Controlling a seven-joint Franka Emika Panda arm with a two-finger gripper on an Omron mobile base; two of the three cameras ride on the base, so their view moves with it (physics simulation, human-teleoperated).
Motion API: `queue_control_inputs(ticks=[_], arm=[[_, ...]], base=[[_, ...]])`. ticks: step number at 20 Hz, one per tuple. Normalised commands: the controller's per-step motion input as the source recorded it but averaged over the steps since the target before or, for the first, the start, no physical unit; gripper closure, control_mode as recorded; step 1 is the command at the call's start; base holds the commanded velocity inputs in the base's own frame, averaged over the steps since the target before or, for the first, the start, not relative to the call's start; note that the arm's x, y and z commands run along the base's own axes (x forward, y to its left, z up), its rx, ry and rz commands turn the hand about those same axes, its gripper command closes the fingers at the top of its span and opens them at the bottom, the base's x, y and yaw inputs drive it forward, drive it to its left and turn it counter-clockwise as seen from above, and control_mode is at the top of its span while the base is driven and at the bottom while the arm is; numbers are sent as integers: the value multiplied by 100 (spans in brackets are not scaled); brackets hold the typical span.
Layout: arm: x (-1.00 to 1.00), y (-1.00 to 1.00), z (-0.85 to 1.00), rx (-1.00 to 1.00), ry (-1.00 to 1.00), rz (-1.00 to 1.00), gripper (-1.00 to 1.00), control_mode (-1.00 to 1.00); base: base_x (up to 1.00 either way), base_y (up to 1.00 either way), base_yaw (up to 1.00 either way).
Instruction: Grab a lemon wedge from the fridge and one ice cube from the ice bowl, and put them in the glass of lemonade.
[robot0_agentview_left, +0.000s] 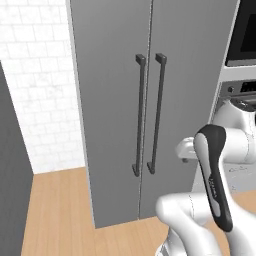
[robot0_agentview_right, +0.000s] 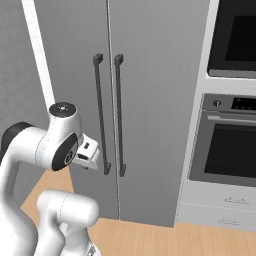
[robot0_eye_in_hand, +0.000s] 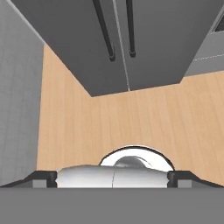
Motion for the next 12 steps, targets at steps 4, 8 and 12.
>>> queue_control_inputs(ticks=[4, 8, 12], arm=[[51, 0, 0, 0, 0, 0, -100, -100], [31, 0, 0, 0, 0, 0, -100, -100], [17, 0, 0, 0, 0, 0, -100, -100]], base=[[0, 0, 0], [0, 0, 0], [0, 0, 0]])
